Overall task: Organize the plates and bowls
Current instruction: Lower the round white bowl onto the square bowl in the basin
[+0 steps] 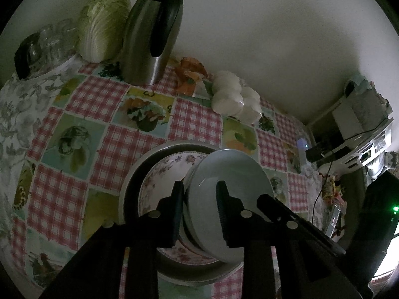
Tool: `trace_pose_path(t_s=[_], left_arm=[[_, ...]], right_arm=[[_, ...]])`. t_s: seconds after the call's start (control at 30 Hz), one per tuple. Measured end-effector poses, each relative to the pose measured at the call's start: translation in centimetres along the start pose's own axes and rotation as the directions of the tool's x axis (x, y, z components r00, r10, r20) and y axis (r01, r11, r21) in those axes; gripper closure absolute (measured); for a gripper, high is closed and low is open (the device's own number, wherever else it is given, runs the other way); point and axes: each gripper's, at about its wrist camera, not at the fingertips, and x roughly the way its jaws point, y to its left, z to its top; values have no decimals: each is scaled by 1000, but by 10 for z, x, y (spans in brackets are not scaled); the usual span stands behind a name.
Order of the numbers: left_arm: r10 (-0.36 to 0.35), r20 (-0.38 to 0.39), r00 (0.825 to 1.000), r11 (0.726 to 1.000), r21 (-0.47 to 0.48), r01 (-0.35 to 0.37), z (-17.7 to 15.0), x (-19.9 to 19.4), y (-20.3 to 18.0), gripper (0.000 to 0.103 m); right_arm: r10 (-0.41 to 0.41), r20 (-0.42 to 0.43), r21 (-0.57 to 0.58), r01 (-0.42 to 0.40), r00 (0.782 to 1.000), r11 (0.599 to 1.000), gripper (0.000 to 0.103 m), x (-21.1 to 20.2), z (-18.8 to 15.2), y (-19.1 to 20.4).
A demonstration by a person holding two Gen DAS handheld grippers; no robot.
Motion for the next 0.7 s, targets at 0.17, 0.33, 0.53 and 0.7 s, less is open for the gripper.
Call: trace_pose_path(t_s=[0.17,0.33,0.53,0.7], left_arm=[[16,2,1000,1000,-3,-16,1,-1,0,75],[44,0,999,999,-27,-44,1,0,7,75],[72,-12,997,995,-65,-73,1,2,16,59],[95,-9,995,991,-95,-95,2,0,22,44]], right_arm=[[6,-4,-1,-6,1000,1000,84,0,0,0],[11,-4,-4,-11,1000,1000,84,-2,1,0],[9,9,-13,-9,1000,1000,84,-4,1,1],[13,23,-26,-12,1000,1000,52,-8,3,2]])
